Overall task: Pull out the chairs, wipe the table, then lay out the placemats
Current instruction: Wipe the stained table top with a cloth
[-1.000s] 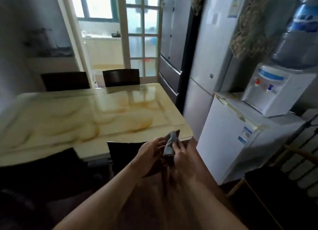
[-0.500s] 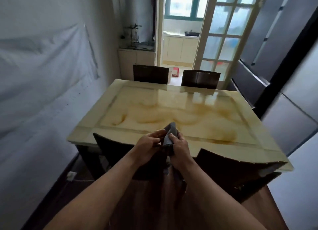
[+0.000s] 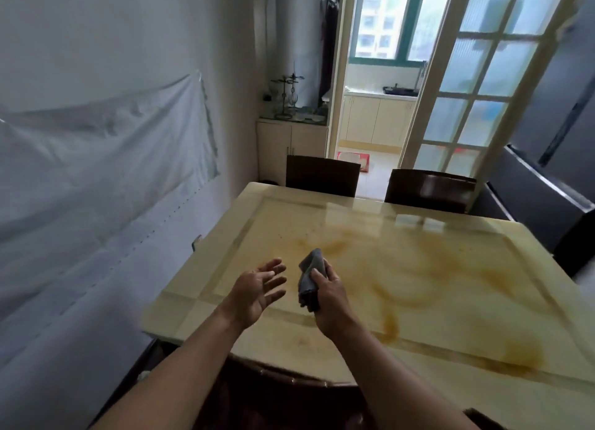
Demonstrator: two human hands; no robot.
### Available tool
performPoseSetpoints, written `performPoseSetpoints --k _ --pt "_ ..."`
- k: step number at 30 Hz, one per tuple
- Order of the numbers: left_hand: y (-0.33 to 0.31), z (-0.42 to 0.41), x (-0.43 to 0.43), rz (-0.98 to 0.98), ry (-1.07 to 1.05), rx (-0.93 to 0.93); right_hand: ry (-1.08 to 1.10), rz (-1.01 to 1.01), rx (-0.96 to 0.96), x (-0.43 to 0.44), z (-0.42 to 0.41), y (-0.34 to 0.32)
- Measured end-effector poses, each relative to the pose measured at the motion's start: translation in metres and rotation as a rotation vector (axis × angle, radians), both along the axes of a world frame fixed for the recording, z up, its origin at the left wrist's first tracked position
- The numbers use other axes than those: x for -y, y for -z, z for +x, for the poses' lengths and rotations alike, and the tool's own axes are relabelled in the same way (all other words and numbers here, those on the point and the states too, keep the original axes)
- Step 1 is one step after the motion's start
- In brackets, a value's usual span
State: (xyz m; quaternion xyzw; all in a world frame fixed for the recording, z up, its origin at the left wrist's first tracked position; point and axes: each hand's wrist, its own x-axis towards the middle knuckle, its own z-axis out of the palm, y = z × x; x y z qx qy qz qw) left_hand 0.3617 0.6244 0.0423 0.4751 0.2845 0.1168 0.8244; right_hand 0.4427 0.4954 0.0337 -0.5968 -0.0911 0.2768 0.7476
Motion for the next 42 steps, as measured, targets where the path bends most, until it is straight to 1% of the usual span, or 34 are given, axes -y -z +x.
performPoseSetpoints --k 2,6,10,16,24,29,33,37,42 --pt "-0.002 0.019 -0.029 0.014 -0.03 -0.005 -0.029 -0.033 0.003 -0.029 0.025 0.001" --pt "0.001 0.046 -0.081 0.004 -0.075 -0.055 -0.004 -0.068 -0.049 -0.082 0.061 0.0" --pt "0.007 0.07 -0.119 0.013 -0.086 -0.088 -0.011 -0.069 -0.079 -0.113 0.082 0.008" --pt "0.019 0.116 -0.19 0.067 -0.021 -0.154 0.005 -0.084 -0.142 -0.176 0.12 0.028" --pt "0.046 0.178 -0.299 0.11 0.065 -0.23 0.101 -0.126 -0.192 -0.272 0.168 0.054" --pt "0.066 0.201 -0.335 0.111 0.083 -0.264 0.123 -0.112 -0.205 -0.307 0.188 0.073" --pt "0.074 0.215 -0.345 0.153 0.084 -0.282 0.09 -0.108 -0.217 -0.33 0.208 0.087" --pt "0.089 0.234 -0.355 0.206 0.067 -0.287 0.035 -0.105 -0.187 -0.355 0.231 0.108" --pt "0.105 0.25 -0.375 0.355 0.091 -0.309 0.013 -0.113 -0.18 -0.373 0.25 0.121"
